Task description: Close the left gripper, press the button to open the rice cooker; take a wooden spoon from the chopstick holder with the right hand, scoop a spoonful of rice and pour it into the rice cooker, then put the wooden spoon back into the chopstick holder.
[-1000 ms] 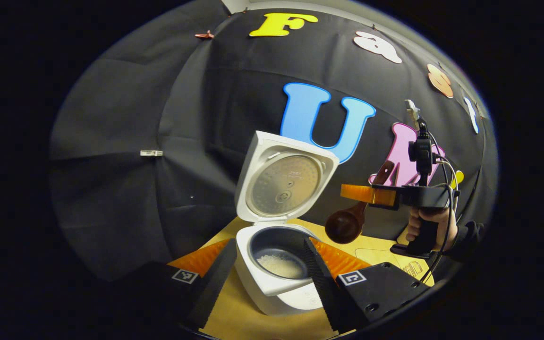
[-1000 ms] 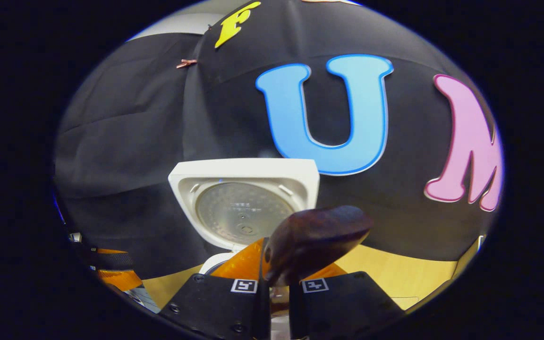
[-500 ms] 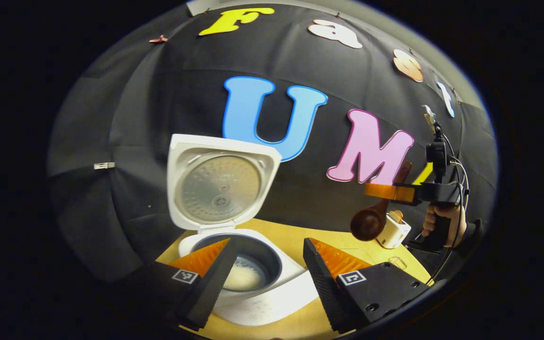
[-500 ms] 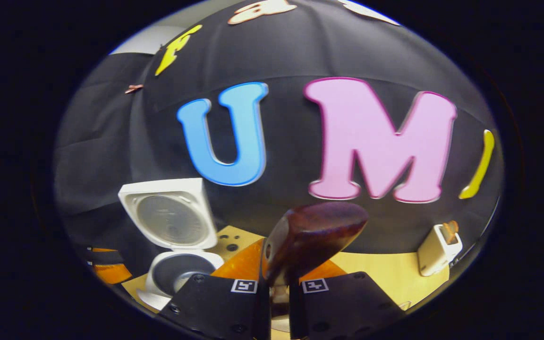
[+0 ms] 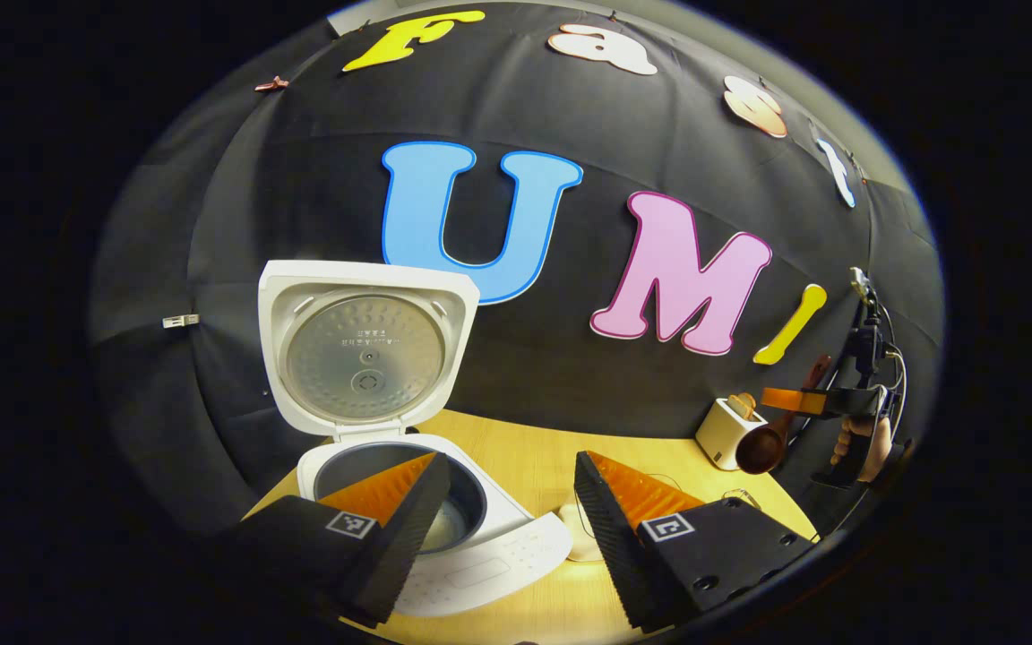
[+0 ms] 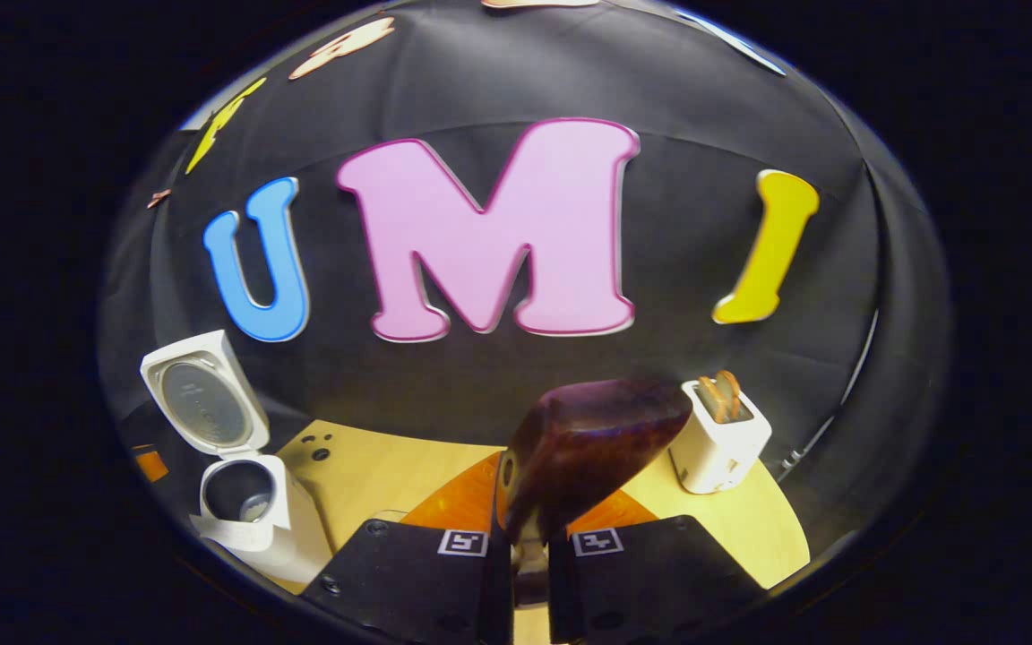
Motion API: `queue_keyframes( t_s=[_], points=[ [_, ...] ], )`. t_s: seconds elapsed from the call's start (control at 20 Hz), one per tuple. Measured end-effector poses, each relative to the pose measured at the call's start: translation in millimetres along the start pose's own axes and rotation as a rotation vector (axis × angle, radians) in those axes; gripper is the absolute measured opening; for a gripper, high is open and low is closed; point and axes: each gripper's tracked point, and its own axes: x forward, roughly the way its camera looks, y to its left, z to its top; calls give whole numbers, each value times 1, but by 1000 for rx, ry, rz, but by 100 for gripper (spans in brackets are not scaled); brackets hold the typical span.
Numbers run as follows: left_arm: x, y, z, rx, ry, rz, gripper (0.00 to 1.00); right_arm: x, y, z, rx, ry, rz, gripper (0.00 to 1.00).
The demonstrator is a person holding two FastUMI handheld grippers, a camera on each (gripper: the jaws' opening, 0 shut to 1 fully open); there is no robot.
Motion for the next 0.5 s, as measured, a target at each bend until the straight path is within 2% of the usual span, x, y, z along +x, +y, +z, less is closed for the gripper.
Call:
queue_keyframes(
  t_s=[0.3, 0.5],
  points=[
    [-6, 2, -4, -14, 22, 85, 92, 15, -72, -53, 99, 88, -90, 19],
    [-5, 4, -10, -26, 34, 139, 92, 24, -92, -99, 166, 162, -112, 19]
  ],
)
